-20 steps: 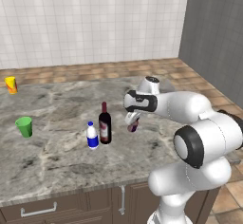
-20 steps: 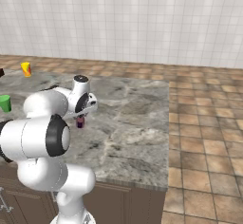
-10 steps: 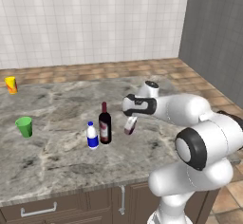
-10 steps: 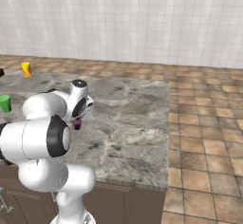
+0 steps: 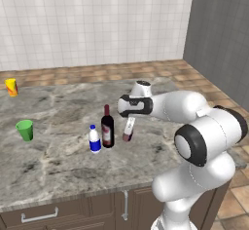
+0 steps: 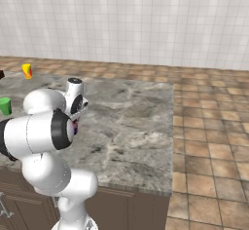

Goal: Place the drinks on the dining counter in a tight cluster.

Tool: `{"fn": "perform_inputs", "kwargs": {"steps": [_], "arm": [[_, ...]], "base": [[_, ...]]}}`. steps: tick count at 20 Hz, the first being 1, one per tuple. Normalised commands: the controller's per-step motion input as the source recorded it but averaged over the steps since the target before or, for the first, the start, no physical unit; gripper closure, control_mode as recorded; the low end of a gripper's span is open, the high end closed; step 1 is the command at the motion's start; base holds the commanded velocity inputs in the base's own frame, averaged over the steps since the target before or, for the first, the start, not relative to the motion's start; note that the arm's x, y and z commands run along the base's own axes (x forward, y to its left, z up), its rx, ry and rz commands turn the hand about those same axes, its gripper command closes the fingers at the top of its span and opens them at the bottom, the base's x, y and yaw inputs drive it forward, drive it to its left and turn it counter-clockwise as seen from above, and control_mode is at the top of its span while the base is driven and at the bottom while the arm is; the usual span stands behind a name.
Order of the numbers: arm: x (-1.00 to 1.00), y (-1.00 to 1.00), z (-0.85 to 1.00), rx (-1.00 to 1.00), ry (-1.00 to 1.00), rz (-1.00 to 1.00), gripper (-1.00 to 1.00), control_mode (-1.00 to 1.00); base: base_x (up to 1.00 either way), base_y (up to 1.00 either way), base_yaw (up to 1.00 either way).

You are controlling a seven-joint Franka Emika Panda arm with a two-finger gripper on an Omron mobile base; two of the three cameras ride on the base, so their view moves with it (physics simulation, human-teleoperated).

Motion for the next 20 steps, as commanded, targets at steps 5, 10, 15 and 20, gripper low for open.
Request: {"fn": "perform_inputs", "kwargs": {"steps": [5, 10, 15, 20], "arm": [[0.02, 0.0, -0.04, -0.02, -0.01, 0.07, 1.0, -1.0], [0.0, 0.0, -0.09, 0.0, 0.0, 0.07, 1.0, -1.0], [0.0, 0.07, -0.04, 0.0, 0.0, 0.15, 1.0, -1.0], [0.1, 0.0, 0.0, 0.0, 0.0, 0.21, 1.0, -1.0]], "base": [[0.0, 0.0, 0.0], [0.0, 0.0, 0.0], [0.0, 0.0, 0.0], [0.0, 0.0, 0.0]]}}
